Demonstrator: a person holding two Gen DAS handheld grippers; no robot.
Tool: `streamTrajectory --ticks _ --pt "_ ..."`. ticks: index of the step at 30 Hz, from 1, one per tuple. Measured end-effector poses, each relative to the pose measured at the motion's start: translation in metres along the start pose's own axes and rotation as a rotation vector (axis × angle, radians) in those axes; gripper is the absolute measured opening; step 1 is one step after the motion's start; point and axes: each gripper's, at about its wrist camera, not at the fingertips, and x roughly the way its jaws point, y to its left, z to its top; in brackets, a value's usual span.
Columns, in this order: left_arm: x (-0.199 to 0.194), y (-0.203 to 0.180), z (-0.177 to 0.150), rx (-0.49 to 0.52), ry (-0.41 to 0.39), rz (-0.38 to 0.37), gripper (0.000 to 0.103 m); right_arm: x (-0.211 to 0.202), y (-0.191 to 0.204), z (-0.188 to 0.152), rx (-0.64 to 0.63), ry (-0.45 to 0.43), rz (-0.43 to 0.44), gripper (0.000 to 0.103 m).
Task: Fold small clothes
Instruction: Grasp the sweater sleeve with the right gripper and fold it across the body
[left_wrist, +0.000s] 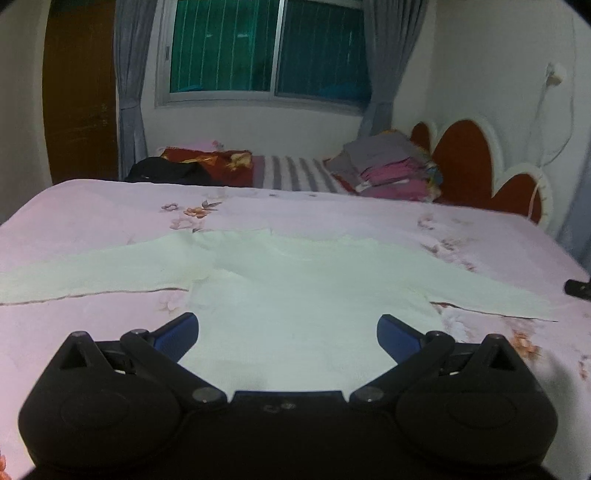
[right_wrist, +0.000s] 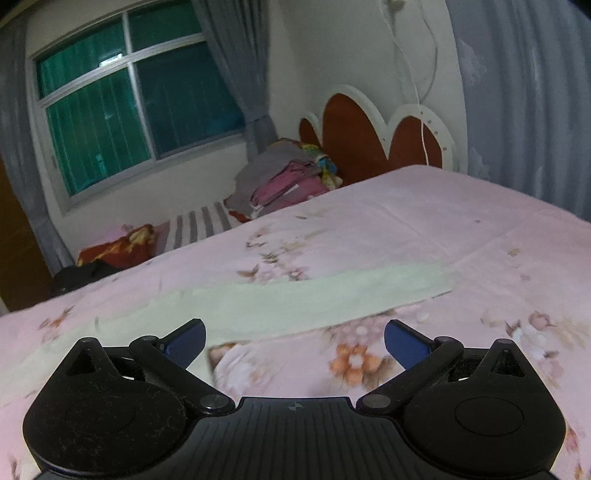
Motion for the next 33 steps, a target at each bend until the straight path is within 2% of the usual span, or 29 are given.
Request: streamTrajectory --ticks 1,2,3,4,7,9,11,12,14,17,21,27,29,33 --pt "0.009 -0.006 0.004 0.004 0.007 0.004 0.103 0.010 -0.006 0.003 0.008 0.003 -0.004 0.099" --pt "0.019 -0.012 0.008 0.006 0.014 0.007 0.103 0.023 -0.015 0.008 0.019 0.010 -0.008 0.088" --pt "0.029 -0.017 0.012 0.004 0.019 0.017 0.102 0.033 -0.023 0.010 0.029 0.020 -0.004 0.066" --pt "0.037 -0.022 0.014 -0.001 0.022 0.028 0.102 0.048 -0.034 0.014 0.053 0.042 -0.012 0.063" --pt "0.059 -0.033 0.020 -0.011 0.023 0.067 0.095 0.084 -0.072 0.023 0.143 0.077 -0.024 0.063" --pt "0.070 -0.038 0.021 -0.018 0.024 0.101 0.094 0.101 -0.097 0.025 0.195 0.089 -0.045 0.063" --pt "0.079 -0.040 0.023 -0.026 0.023 0.135 0.094 0.120 -0.124 0.024 0.257 0.111 -0.059 0.053" --pt "0.083 -0.041 0.023 -0.028 0.028 0.147 0.094 0.128 -0.134 0.024 0.282 0.125 -0.067 0.044" --pt "0.090 -0.041 0.024 -0.026 0.045 0.163 0.096 0.140 -0.157 0.020 0.332 0.152 -0.087 0.044" --pt "0.098 -0.042 0.023 -0.026 0.070 0.179 0.097 0.148 -0.175 0.017 0.347 0.168 -0.109 0.044" --pt "0.105 -0.046 0.025 -0.039 0.075 0.189 0.097 0.151 -0.198 0.010 0.436 0.195 -0.096 0.043" --pt "0.107 -0.053 0.030 -0.052 0.078 0.197 0.097 0.153 -0.212 0.013 0.440 0.169 -0.090 0.043" --pt "0.106 -0.053 0.032 -0.050 0.077 0.193 0.098 0.157 -0.213 0.015 0.438 0.161 -0.103 0.039" --pt "0.103 -0.048 0.032 -0.058 0.077 0.197 0.099 0.156 -0.223 0.013 0.484 0.141 -0.117 0.024"
